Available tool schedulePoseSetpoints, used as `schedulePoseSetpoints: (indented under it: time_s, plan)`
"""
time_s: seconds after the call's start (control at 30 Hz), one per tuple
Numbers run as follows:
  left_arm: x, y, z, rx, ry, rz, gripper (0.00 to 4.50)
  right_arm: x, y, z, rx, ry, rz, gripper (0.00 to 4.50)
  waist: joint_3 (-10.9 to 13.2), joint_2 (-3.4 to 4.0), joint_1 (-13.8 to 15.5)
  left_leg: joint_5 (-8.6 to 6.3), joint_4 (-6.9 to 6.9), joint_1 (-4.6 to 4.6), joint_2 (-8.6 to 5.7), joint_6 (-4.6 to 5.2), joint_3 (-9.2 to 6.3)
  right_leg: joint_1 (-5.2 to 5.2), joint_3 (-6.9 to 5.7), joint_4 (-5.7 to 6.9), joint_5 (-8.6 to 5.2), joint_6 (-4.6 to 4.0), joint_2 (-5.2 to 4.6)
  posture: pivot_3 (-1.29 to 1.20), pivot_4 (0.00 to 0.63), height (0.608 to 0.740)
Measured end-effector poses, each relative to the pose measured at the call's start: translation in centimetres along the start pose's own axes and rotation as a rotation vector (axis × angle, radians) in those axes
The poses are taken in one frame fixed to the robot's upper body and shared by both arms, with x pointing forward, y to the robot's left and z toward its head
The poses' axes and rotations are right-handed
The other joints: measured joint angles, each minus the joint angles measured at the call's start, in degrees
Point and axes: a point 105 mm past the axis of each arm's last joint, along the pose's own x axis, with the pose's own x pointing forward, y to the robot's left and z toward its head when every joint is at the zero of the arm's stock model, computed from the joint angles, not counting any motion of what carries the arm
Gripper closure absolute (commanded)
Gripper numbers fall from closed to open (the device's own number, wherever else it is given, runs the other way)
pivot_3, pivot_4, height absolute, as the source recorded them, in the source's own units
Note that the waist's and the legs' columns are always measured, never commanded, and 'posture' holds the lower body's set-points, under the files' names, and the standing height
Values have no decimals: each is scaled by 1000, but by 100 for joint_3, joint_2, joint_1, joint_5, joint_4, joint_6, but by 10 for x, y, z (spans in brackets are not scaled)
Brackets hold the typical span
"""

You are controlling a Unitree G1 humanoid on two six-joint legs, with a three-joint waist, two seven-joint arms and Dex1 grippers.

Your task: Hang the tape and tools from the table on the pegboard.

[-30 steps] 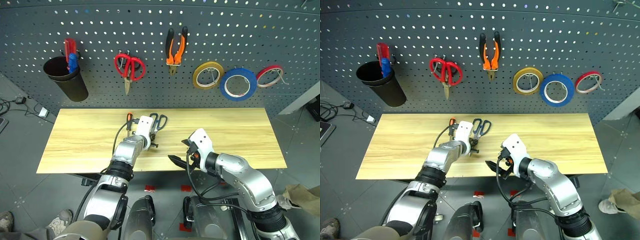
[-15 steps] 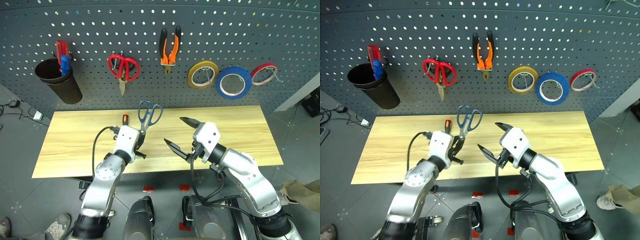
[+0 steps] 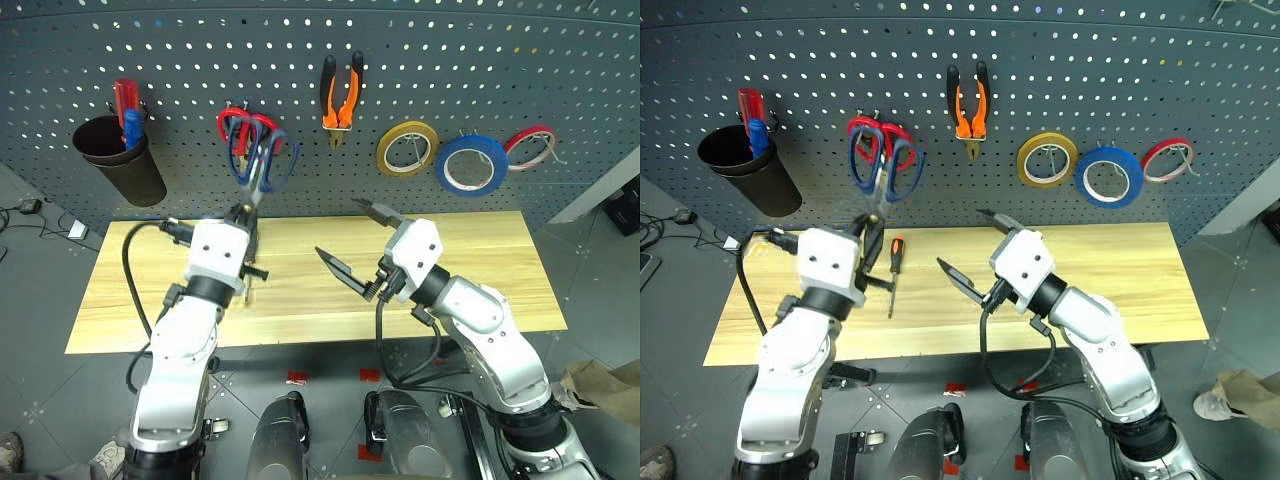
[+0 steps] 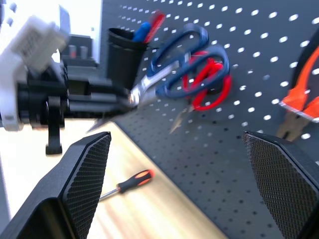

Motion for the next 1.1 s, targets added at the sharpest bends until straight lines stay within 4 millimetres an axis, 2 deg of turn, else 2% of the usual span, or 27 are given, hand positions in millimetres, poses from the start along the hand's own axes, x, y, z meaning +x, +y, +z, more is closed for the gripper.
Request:
schedulePoseSetpoints:
  time_s: [0.13,0.37,0.43,0.53,0.77,0.83,0.93,1.1]
  plan:
    - [12,9,-6,16,16,21,3969,3,-2,1,-3,-7,-1,0,0,0,-1,3,0,0,0,-6,3,0,2,-5,0,0,-1,-184,291,740]
    - [16,11,-24,21,66,15,3969,7,-3,2,-4,-15,2,0,0,0,-9,9,-2,-1,0,-17,3,-1,1,-6,0,0,-2,-187,291,740]
    - [16,10,-26,3,74,16,3249,9,-3,4,-9,-25,5,0,0,0,-10,9,-1,-1,0,-16,4,-1,2,-4,0,0,-2,-190,289,740]
    - [16,6,-36,-56,118,14,2381,14,-3,8,-8,-43,9,0,0,-1,-11,10,0,-1,0,-17,3,-1,1,-2,0,0,-2,-191,287,740]
    - [12,2,-49,-76,181,-10,287,17,-1,8,13,-43,6,0,-1,0,-18,10,1,0,0,-18,4,0,2,-2,0,-1,-3,-191,286,740]
    - [0,-4,-70,-113,267,-28,287,18,1,0,33,7,16,0,-1,0,-45,10,0,2,1,-18,5,-1,6,-2,0,-1,-3,-194,290,740]
    - [-22,-12,-112,-212,453,-42,287,19,10,-20,90,141,46,0,2,0,-40,11,-1,0,6,-19,2,-4,-2,3,-1,-2,-1,-186,302,740]
    - [-17,10,-131,-337,554,11,287,23,25,-35,172,281,86,0,4,0,-1,-1,7,0,5,1,-2,-1,-6,4,6,-5,-2,-177,321,740]
